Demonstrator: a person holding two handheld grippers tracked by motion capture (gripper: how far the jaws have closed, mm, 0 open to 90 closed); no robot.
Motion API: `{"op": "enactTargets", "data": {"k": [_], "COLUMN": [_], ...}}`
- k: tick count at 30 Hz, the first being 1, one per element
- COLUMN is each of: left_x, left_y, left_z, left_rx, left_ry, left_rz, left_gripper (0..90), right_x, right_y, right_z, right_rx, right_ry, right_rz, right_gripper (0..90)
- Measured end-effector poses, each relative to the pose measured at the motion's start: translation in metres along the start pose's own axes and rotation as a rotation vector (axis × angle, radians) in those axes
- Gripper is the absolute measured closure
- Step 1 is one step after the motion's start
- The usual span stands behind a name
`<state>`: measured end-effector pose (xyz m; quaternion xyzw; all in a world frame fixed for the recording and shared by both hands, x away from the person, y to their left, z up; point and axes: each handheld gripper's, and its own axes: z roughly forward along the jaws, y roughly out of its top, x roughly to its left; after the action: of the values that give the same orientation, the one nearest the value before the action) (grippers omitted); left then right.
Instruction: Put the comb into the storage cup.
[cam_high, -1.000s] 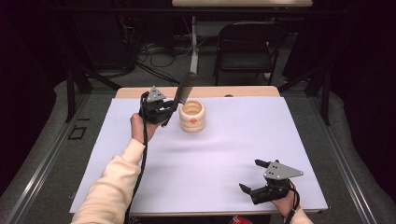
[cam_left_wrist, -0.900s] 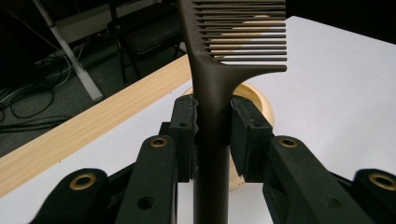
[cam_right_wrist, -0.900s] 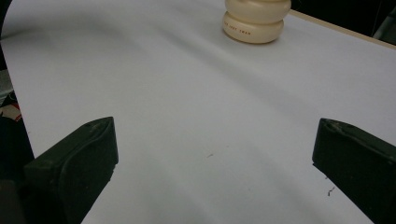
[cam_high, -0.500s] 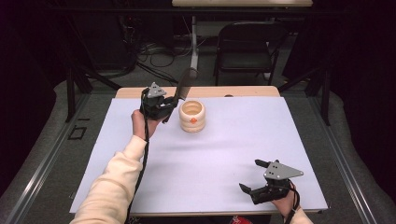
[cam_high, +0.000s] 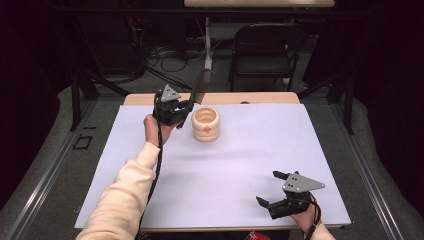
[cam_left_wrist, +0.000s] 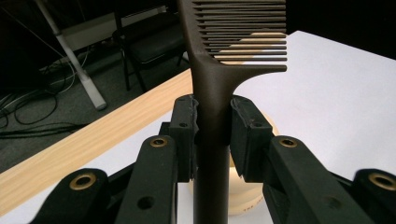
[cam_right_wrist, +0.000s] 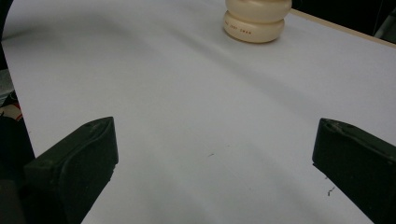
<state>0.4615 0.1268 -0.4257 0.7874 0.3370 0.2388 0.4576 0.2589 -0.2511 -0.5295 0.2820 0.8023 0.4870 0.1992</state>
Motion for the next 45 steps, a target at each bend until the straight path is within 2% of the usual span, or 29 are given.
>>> {"op": "enactTargets", "data": {"k": [17, 34, 45], "left_x": [0.001, -0.002, -0.002], "left_y": [0.007, 0.015, 0.019], "left_z": [0.0, 0.012, 0.019], "left_rx": [-0.034, -0.044, -0.058], "left_ry": [0.0, 0.0, -0.002], "left_rz": [0.015, 0.025, 0.012], "left_gripper": [72.4, 72.4, 72.4], "right_x": [0.0, 0.0, 0.0], "right_y": [0.0, 0.0, 0.0], "right_z": [0.0, 0.0, 0.0], "right_rx": [0.002, 0.005, 0.005], "right_ry": [0.001, 0.002, 0.003], "right_rz": [0.001, 0.0, 0.001], "right_gripper": [0.0, 0.0, 0.0]}}
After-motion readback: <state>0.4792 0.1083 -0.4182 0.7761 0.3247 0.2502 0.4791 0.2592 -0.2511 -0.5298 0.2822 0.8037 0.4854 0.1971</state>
